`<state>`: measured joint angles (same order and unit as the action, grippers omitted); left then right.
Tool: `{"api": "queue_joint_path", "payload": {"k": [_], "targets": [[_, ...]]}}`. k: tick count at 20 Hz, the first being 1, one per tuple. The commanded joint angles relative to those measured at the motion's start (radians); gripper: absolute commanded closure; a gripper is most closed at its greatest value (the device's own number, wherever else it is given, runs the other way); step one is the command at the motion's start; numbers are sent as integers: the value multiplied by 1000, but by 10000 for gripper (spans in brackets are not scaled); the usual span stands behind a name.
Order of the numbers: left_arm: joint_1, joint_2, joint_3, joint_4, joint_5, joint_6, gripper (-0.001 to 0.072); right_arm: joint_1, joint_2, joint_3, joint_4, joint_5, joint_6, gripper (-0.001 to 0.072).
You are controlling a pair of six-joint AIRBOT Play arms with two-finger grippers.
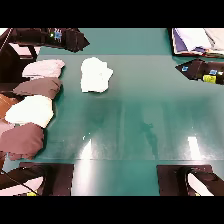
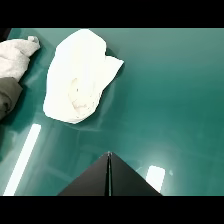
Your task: Fold the shirts.
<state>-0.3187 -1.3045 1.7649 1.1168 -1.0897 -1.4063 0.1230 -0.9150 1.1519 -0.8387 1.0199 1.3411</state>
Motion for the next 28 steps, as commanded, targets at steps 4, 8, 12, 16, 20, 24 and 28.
{"api": "queue_joint_path", "payload": {"k": [4, 8, 12, 16, 20, 24, 28], "targets": [[-1, 0, -1, 0, 2, 0, 679, 0, -3, 0, 1, 0, 0, 696], [-1, 0, -1, 0, 2, 0, 679, 0, -3, 0, 1, 0, 0, 695], [-1, 0, -1, 0, 2, 0, 679, 0, -3, 0, 2, 0, 0, 695], [-1, 0, -1, -24, 77, -3, 679, 0, -3, 0, 2, 0, 0, 696], [-1, 0, 3, -24, 118, 0, 679, 0, -3, 0, 1, 0, 0, 695], [-1, 0, 2, -20, 209, 0, 679, 0, -3, 0, 2, 1, 1, 695], [0, -37, 2, 119, 179, -26, 61, 0, -3, 0, 6, 1, 1, 695]]}}
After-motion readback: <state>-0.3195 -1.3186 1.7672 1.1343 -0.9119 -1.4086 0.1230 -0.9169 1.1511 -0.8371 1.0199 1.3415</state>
